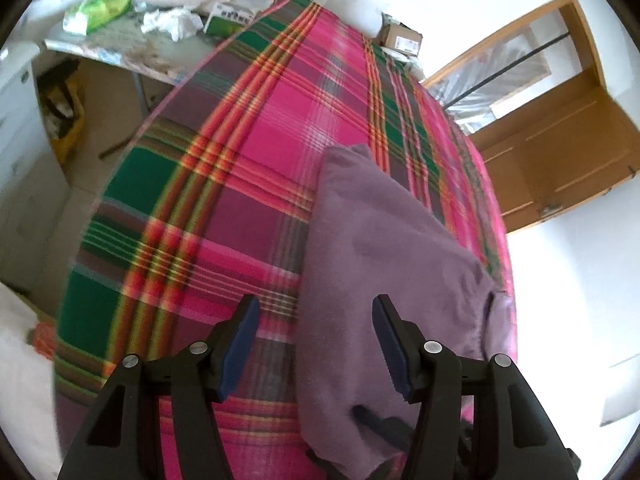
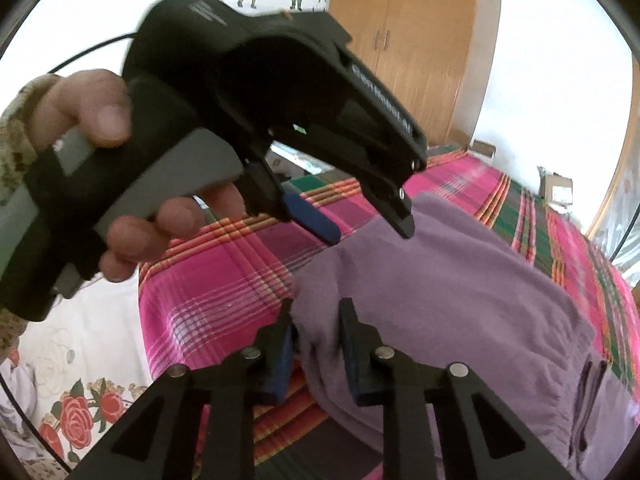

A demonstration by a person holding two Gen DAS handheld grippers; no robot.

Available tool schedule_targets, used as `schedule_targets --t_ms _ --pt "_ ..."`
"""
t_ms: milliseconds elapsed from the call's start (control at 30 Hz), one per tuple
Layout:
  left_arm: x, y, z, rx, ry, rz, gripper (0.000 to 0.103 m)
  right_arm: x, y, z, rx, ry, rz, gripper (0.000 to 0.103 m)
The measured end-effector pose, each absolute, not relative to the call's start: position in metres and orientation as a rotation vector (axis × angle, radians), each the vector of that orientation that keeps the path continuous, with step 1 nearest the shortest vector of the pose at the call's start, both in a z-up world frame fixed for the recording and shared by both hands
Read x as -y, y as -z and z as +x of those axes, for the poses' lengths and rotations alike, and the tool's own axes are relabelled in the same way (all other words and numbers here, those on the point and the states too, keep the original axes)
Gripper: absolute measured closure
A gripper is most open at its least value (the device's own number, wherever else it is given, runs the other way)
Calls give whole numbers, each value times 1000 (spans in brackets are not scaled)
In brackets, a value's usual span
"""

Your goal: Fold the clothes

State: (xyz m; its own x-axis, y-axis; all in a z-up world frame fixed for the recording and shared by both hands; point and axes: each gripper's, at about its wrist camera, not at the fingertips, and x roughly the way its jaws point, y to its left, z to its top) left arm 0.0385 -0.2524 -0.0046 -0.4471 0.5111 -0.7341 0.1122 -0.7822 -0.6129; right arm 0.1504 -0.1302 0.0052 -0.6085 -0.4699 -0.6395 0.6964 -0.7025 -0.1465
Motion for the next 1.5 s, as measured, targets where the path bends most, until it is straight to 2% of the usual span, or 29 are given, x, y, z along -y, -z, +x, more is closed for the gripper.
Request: schedule_targets --t_ms 200,600,900,1233,1367,1500 --pt "246 5 34 882 -2287 -1489 42 118 -15 152 -487 2335 691 84" --pt "239 12 16 995 -2165 -1482 43 109 -20 145 -426 2333 679 85" --pt "225 15 -8 987 -2114 -1462 43 110 -7 129 -367 2278 793 83" --pt "229 13 -6 981 -2123 -1455 43 130 6 125 -466 2301 777 54" --pt "227 13 -6 980 -2121 -1456 43 143 12 123 -541 2327 768 50" --pt "228 13 -7 975 -2115 -1458 43 147 14 115 -539 2365 763 48"
